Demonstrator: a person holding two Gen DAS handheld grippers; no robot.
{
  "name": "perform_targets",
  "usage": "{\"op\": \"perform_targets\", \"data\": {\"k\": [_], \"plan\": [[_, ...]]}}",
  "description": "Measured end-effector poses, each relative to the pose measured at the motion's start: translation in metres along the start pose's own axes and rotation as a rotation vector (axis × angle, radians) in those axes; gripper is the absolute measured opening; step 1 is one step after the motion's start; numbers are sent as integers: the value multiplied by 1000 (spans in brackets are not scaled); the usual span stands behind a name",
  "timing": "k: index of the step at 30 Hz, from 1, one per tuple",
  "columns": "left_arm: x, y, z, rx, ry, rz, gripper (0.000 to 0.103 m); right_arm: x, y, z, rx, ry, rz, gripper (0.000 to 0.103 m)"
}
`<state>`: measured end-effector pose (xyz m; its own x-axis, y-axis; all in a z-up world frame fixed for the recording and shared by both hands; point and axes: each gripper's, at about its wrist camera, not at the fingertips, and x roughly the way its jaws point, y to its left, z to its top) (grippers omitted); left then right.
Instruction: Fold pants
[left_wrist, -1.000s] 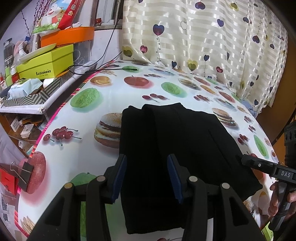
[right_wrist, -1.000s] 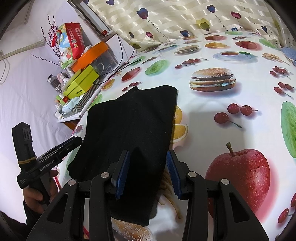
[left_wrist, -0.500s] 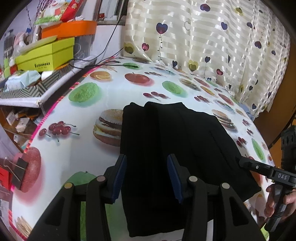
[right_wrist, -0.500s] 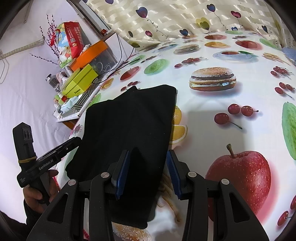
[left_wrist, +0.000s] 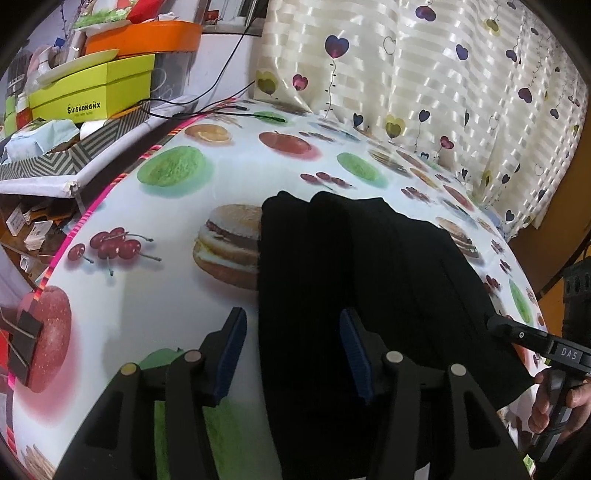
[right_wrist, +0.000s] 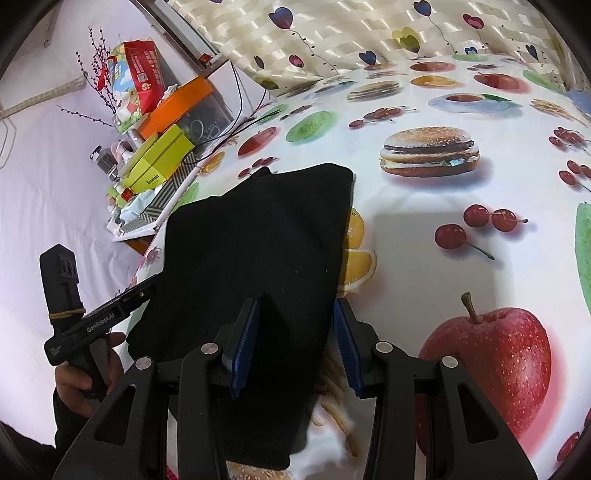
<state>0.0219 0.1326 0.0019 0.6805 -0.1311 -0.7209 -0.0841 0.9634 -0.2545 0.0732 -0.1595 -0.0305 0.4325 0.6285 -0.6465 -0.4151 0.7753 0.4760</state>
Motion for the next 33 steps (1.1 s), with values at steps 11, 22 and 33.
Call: {"op": "perform_targets", "data": {"k": [11, 22, 33], "plan": [[4, -7, 3, 18, 17, 27, 55, 4, 1, 6, -3, -2, -10, 45], [1, -9, -4, 52, 12, 23, 53, 5, 4, 6, -7, -4, -19, 45], [-3, -21, -3, 103, 7, 21, 25, 8, 15, 7, -55, 10, -65, 27]]}}
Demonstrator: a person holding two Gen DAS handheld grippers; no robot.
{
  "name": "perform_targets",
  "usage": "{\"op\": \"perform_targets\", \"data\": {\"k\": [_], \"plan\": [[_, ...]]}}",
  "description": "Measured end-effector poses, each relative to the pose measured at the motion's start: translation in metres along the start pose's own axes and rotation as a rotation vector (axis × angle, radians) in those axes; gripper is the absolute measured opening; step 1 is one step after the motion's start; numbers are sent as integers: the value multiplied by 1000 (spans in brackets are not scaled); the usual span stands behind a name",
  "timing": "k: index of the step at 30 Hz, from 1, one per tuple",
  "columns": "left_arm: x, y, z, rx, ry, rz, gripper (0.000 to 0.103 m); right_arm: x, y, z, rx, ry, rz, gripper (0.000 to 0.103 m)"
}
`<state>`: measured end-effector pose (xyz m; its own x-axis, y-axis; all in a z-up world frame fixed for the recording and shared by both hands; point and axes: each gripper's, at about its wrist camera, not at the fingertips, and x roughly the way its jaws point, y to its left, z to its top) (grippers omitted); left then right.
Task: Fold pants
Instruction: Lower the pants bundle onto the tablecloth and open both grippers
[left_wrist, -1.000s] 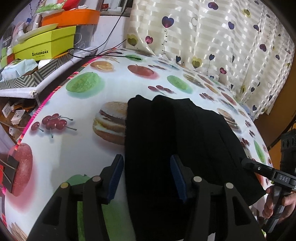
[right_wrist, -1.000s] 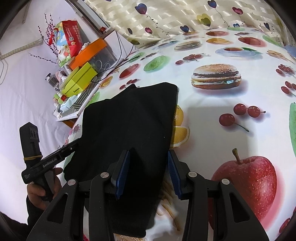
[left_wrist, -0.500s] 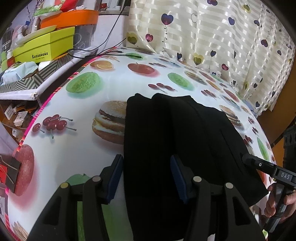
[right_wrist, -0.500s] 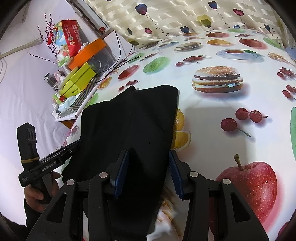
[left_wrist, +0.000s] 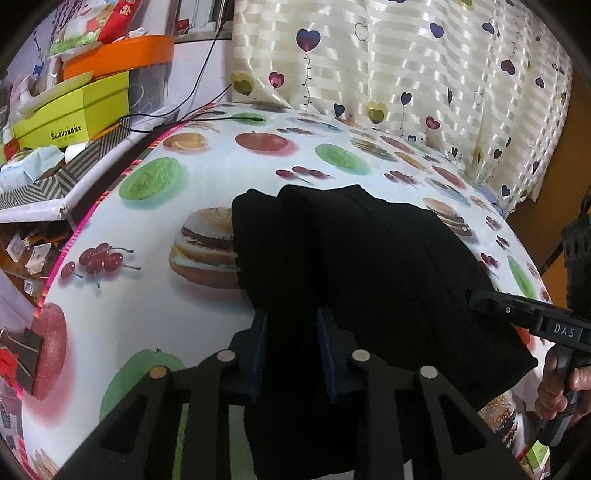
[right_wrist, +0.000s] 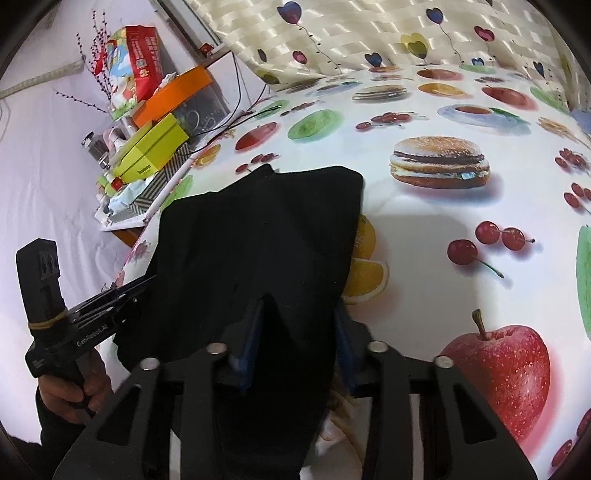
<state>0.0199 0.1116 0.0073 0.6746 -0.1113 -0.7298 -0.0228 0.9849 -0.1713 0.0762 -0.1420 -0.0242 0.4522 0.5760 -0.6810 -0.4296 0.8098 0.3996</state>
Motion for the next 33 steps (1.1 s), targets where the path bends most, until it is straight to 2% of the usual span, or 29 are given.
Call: {"op": "perform_targets", "data": {"k": [2, 4, 9, 17, 28, 33], "plan": [[-2, 2, 1, -5, -6, -4, 17, -2, 0, 0, -6, -6, 5, 19], [-4, 4, 3, -9, -13, 3, 9, -3, 1, 0, -11, -15, 6, 18], [-7, 8, 11, -18, -33, -27, 8, -7, 3, 4, -9, -40, 19, 16], [-7, -3, 42, 30, -84, -60, 7, -10, 16, 29, -50, -85, 33, 15], [31, 13, 98, 52, -89, -26, 7, 26, 15, 90, -67, -99, 24, 15], [54, 26, 125, 49, -82, 5, 7, 53, 4, 120, -35, -83, 19, 15]]}}
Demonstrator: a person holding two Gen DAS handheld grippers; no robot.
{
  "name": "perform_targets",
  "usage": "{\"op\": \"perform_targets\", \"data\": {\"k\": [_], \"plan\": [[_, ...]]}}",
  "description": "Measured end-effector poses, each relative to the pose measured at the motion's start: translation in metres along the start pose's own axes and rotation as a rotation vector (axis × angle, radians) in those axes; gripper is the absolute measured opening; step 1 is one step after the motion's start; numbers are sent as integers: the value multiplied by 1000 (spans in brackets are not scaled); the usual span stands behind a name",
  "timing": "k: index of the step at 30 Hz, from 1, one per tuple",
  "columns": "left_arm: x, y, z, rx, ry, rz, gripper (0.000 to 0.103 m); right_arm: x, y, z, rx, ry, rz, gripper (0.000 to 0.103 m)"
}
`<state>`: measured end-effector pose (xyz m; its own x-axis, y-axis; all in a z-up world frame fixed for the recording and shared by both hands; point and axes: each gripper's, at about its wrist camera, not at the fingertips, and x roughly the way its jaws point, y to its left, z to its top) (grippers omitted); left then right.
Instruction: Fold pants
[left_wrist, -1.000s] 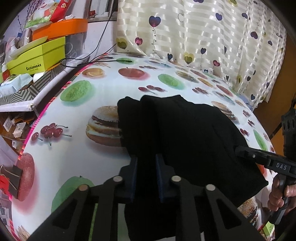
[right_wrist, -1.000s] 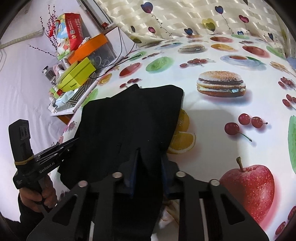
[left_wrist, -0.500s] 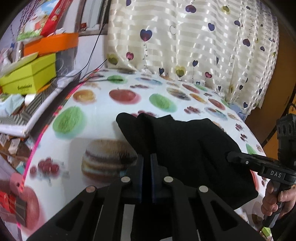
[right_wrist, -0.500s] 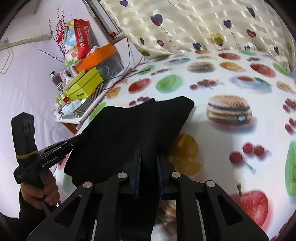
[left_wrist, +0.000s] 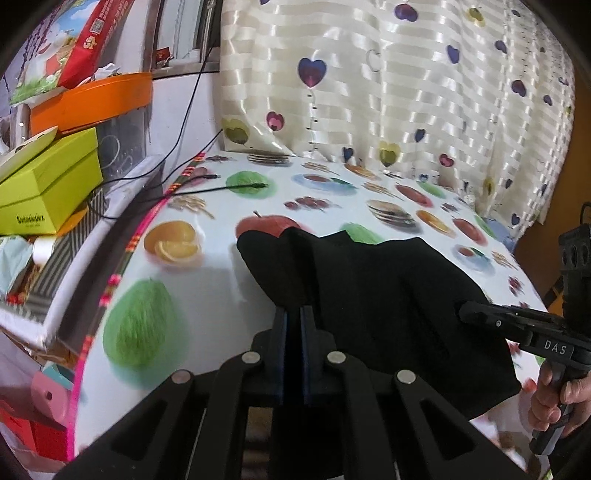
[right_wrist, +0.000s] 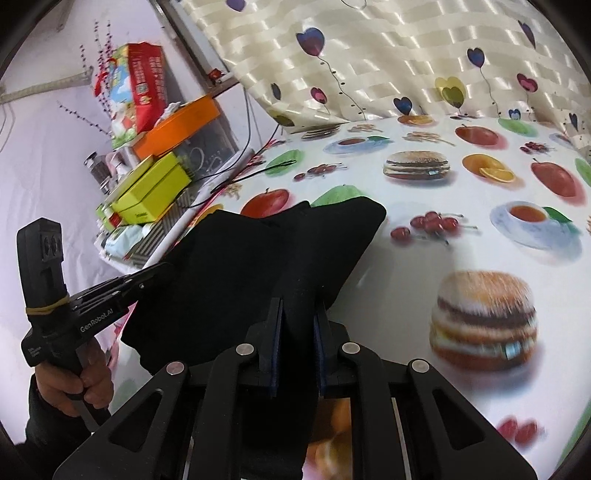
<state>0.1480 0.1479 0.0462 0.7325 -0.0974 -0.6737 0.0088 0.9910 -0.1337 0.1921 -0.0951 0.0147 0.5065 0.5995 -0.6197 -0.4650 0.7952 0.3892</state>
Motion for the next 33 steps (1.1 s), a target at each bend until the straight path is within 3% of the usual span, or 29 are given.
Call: {"op": "perform_targets", "data": {"k": [9, 13, 19, 28, 33], "plan": [[53, 29, 13, -42, 72, 51, 8, 43, -23, 26, 29, 43, -46, 18], [59, 38, 11, -84, 86, 46, 15, 47, -26, 23, 30, 53, -84, 31], [31, 43, 5, -139, 86, 84, 17, 13, -8, 9, -47, 24, -141, 31], [-27, -6, -48, -64, 51, 131, 17, -35, 21, -46, -145, 4, -185, 31], [-44, -32, -75, -21, 48, 153, 17, -45, 31, -81, -190, 43, -219, 39]]}}
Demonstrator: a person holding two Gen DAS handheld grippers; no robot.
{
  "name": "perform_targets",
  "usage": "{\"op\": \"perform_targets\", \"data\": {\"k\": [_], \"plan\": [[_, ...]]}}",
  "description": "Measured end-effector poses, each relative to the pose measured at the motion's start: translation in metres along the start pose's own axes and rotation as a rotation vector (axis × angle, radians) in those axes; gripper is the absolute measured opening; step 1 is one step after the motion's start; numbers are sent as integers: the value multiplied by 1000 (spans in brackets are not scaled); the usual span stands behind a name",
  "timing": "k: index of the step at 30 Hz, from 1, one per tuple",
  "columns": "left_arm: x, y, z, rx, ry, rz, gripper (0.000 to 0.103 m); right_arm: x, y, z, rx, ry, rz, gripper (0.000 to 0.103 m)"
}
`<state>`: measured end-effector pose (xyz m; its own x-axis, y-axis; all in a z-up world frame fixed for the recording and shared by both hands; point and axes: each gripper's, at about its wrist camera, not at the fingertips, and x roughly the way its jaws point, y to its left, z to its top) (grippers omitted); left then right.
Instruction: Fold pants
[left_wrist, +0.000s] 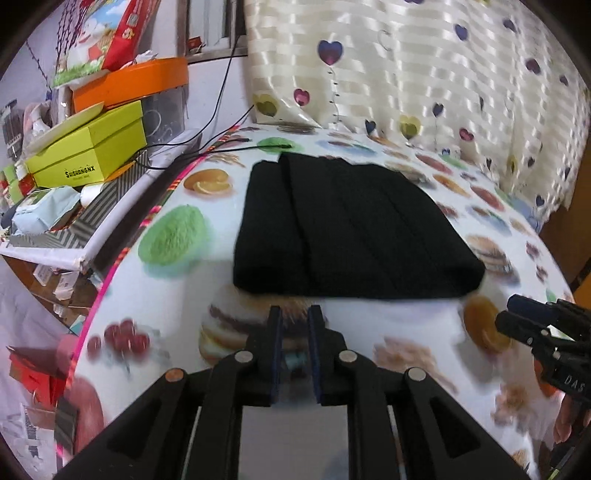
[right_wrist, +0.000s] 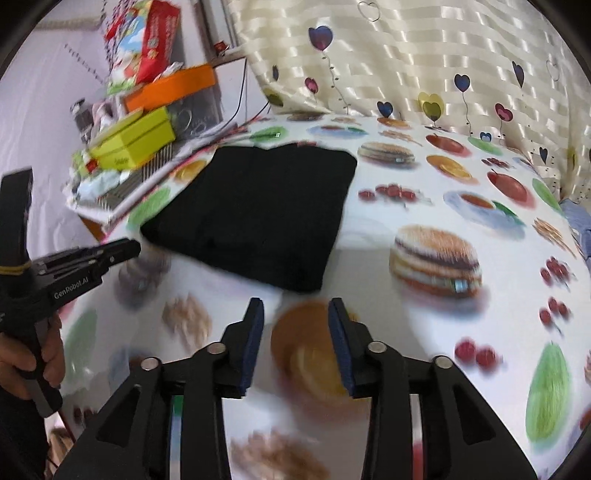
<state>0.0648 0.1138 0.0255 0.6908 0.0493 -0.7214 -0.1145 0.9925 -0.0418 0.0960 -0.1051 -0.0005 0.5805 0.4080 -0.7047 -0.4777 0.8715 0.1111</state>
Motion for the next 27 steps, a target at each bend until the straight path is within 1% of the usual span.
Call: {"op": "perform_targets", "data": {"k": [3, 6, 10, 15, 18, 21, 23, 25, 26, 27], "plan": [[-4, -8, -12, 15, 13, 4, 17, 1, 3, -18, -11, 39, -21, 39], [-2, -14, -21, 25, 31, 17, 17, 4, 1, -28, -7, 53, -39, 39], [7, -16, -28, 20, 68, 31, 17, 3, -1, -31, -10, 44, -58, 40], [7, -19, -33, 35, 49, 46, 19, 5, 1, -31, -33, 39, -76, 41], [7, -19, -34, 36, 47, 47, 22, 7, 1, -29, -32, 40, -70, 45], [9, -19, -33, 36, 48, 49, 29, 10, 2, -27, -43, 44, -72, 47], [11, -19, -31, 36, 50, 56, 37, 11, 4, -26, -53, 47, -71, 51], [13, -17, -29, 28, 53, 64, 43, 12, 5, -25, -60, 49, -75, 52], [13, -16, -29, 20, 54, 65, 46, 13, 5, -25, -63, 50, -77, 53], [13, -14, -29, 12, 55, 64, 47, 13, 5, -25, -64, 50, -77, 53]]}}
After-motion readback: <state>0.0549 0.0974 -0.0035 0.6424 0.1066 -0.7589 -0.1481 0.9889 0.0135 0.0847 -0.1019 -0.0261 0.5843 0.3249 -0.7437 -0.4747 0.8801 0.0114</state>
